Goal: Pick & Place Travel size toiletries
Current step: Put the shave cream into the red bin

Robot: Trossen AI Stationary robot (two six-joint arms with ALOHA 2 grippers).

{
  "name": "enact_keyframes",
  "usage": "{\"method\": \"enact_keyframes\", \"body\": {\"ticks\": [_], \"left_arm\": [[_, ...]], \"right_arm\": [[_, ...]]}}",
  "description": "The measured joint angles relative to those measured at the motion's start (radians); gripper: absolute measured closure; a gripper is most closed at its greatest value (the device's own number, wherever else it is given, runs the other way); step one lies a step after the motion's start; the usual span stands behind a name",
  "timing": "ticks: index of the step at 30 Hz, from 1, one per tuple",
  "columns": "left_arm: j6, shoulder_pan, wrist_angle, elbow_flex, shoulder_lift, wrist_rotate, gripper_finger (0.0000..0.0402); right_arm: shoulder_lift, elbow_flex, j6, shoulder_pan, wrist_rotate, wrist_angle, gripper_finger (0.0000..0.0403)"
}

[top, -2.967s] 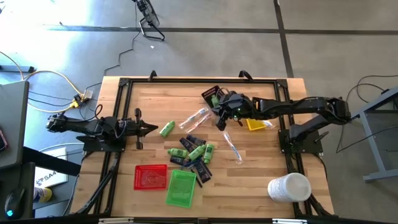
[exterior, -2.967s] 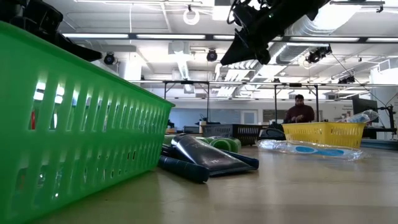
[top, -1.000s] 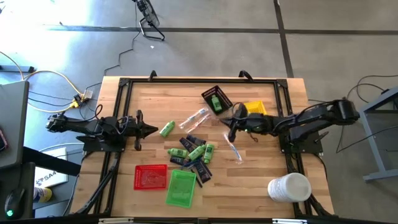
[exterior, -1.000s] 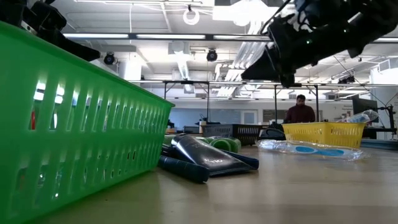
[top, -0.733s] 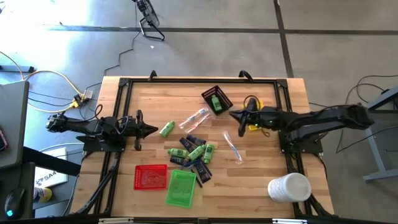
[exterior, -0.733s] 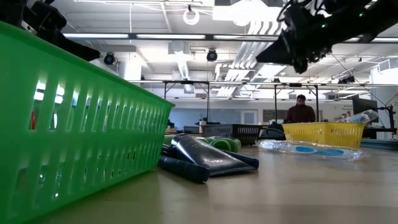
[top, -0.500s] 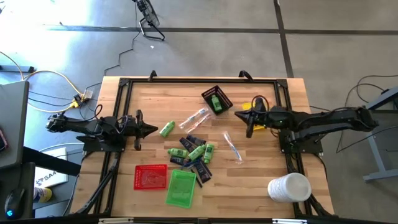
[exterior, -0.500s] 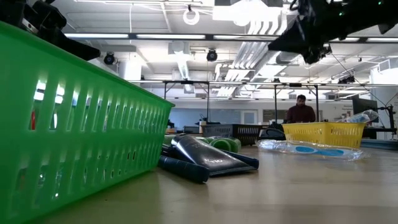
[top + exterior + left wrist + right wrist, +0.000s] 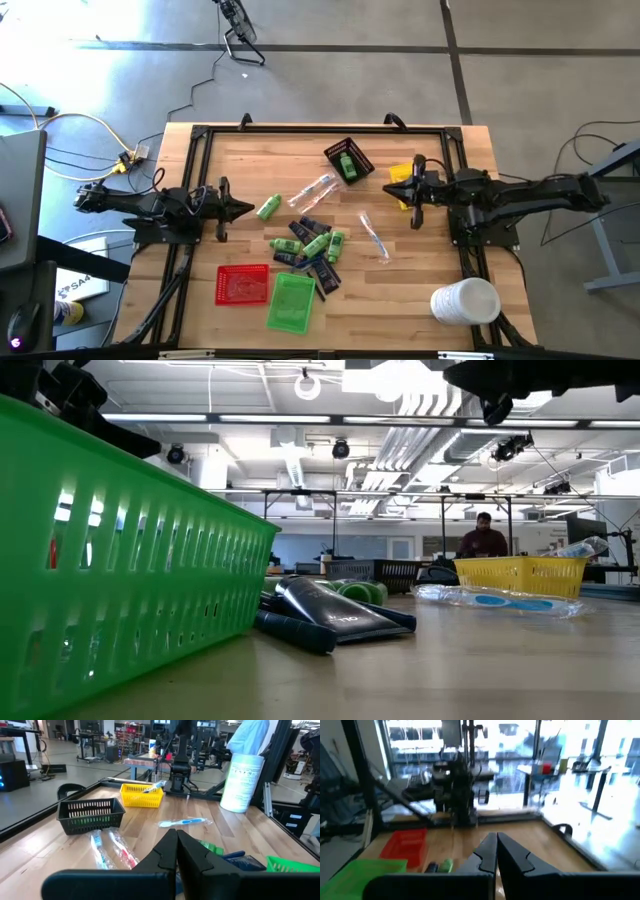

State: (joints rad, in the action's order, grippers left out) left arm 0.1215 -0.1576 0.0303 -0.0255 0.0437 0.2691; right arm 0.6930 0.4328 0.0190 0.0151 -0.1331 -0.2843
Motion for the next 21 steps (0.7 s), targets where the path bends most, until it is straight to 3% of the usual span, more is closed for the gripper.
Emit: {"method": "enact_keyframes", "body": {"ticks": [7,13,21], "left_arm": [[0.015,0.0,-0.005,0.0,0.0,-0.024,0.0398],[0.015,0.0,0.01,0.0,0.0,-0.023,0.0398],[-0.014,0.0,0.017,-0.005,0.0,-0.02,0.0398]], "right_arm": [[0.003,0.0,-0.026,-0.004,-0.011,-0.016,0.0399],[0.003,0.0,-0.069,-0.005,-0.084,-0.019,0.0399],[0.003,0.0,-0.053,-0.004,-0.071,0.002,0.0399]]}}
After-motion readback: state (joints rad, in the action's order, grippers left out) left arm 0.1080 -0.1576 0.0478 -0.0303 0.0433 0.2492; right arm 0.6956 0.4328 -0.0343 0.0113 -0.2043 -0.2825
